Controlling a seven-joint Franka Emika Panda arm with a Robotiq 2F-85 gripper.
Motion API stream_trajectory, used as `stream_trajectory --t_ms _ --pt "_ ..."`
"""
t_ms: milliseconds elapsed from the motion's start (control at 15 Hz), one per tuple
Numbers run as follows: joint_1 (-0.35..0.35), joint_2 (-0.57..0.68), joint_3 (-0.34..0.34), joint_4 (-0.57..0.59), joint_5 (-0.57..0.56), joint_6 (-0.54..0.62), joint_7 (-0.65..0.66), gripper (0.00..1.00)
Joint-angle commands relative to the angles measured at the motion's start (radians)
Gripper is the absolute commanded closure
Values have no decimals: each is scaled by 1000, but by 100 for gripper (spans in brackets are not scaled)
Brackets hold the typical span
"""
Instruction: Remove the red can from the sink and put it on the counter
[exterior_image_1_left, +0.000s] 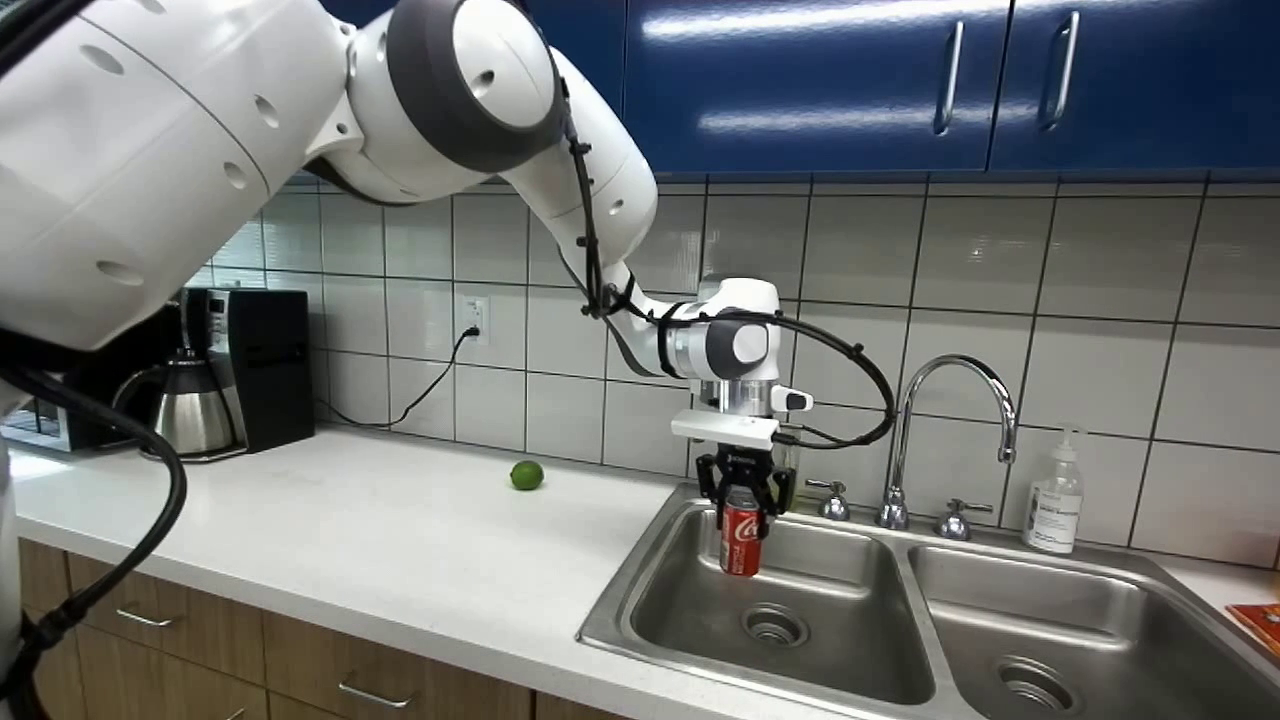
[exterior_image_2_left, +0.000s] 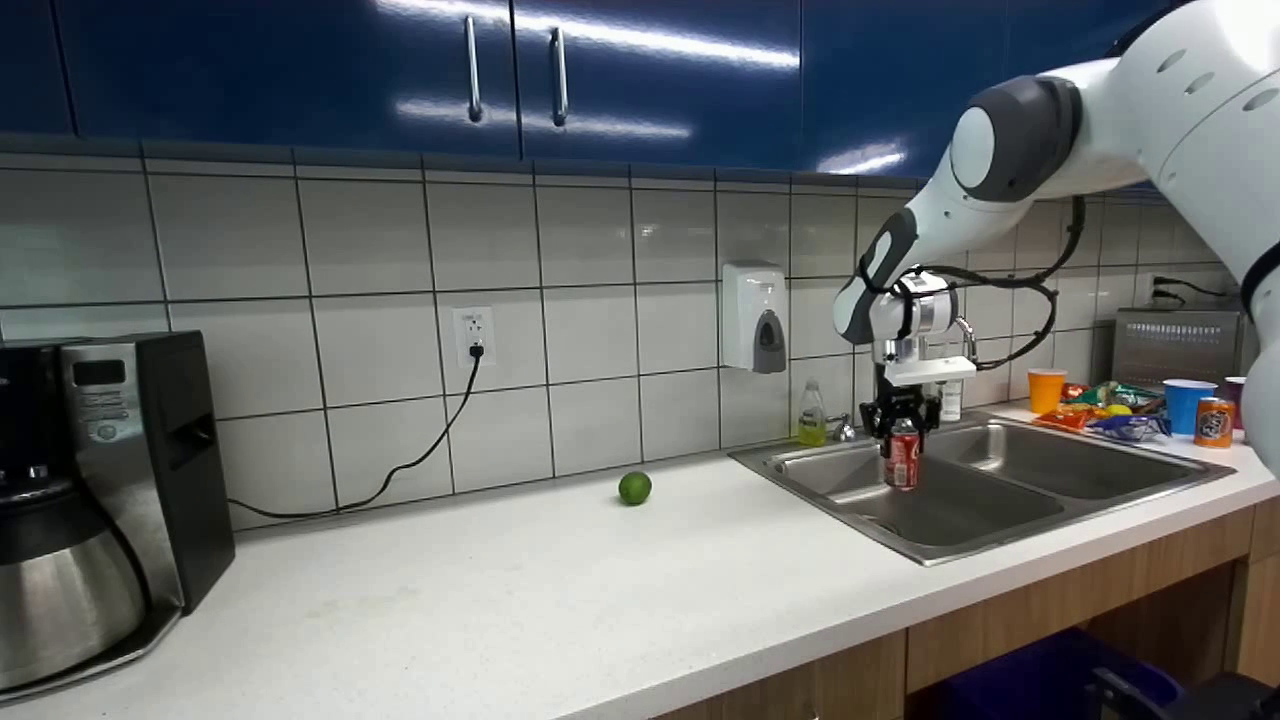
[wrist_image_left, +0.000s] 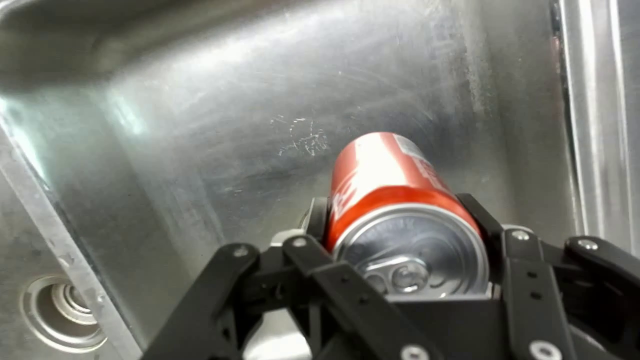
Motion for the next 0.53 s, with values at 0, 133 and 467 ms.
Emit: stream_trajectory --t_ms 0,133,467 --pt "10 -185 5 -178 -40 -32 -18 61" --pt "16 -257 6 -254 -53 -40 -30 61" --pt "58 -413 13 -436 -91 -43 -50 61"
